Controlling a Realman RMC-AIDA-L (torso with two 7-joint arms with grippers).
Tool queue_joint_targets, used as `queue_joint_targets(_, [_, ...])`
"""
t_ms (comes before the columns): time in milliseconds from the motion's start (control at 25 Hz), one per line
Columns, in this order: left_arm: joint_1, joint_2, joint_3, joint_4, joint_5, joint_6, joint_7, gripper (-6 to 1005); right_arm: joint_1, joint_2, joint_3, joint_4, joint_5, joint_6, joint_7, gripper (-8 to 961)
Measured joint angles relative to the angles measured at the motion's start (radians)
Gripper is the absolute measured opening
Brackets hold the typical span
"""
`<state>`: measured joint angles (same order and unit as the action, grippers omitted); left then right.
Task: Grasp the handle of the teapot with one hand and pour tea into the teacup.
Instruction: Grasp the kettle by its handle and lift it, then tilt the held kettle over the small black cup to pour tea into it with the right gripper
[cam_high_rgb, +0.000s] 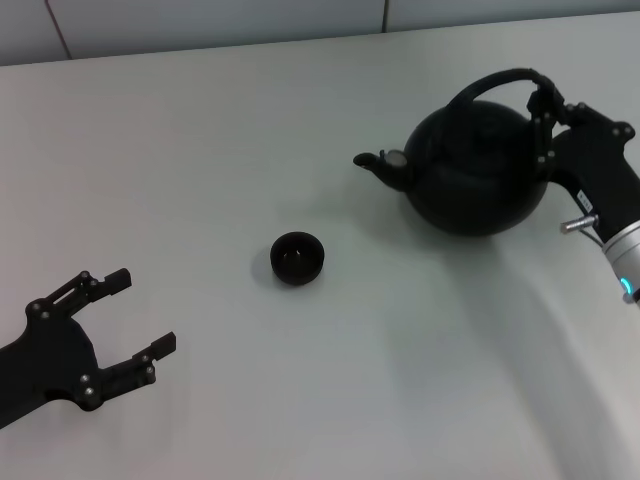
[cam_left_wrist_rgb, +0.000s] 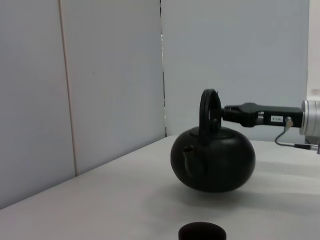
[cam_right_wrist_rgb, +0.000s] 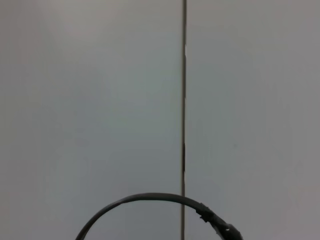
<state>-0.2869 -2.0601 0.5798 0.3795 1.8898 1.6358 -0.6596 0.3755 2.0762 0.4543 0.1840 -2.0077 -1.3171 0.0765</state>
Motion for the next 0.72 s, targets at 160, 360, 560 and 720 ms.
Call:
queue_joint_targets(160, [0.000,-0.001,0.000,-0.002,0.000,-0.002,0.006,862,0.060,-0.004,-0.008,-0.099,-0.054,-0.017,0.118,78])
queue_joint_targets(360, [0.000,-0.002,0.000,-0.003,0.000,-0.004,0.008,862,0.132,-0.015,-0.009,-0.208,-0.159,-0.019,0.258,78])
queue_joint_targets(560, [0.001,-0.003,0.000,-0.004,0.000,-0.004,0.009,862,0.199,-0.038,-0.047,-0.272,-0.244,-0.020,0.348,78])
queue_joint_targets(720, [0.003,-0.003,-0.001,-0.004,0.000,-0.003,0.009,862,0.232,-0.049,-0.109,-0.309,-0.250,-0.020,0.386,78])
